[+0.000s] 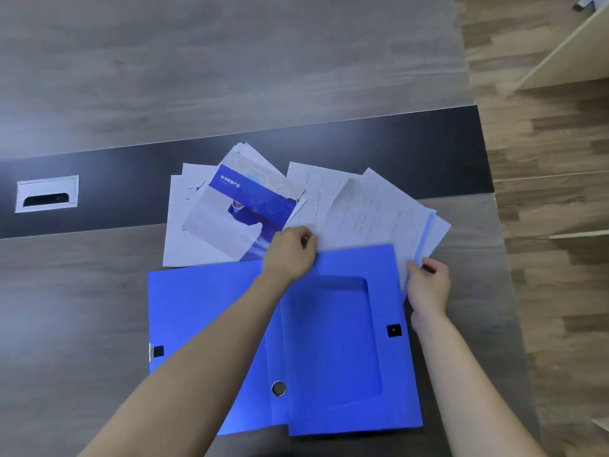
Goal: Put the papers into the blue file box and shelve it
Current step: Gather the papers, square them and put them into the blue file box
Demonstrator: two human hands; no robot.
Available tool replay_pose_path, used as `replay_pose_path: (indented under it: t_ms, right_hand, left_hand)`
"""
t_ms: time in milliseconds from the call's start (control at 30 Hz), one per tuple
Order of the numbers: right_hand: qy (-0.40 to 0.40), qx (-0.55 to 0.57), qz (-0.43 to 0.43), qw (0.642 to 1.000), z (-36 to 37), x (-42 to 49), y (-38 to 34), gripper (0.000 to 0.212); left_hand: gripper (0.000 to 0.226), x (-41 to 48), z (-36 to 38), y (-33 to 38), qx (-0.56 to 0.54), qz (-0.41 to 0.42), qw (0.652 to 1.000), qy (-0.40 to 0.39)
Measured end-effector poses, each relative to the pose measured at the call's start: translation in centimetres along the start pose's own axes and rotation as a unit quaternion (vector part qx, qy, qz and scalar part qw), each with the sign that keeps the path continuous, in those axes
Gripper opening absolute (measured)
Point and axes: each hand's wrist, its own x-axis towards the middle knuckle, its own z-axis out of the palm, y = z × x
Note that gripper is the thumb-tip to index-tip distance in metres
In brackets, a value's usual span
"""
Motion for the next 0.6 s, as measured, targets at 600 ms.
replay_pose_path:
  t_ms: [600]
  right_hand:
    - [0.049,-0.12,-0.08,0.988,5.8,0.0,-0.9,0.049]
  left_hand:
    - [0.057,-0.9,-0.1,0.9,-0.054,-0.042,0.995,0.068]
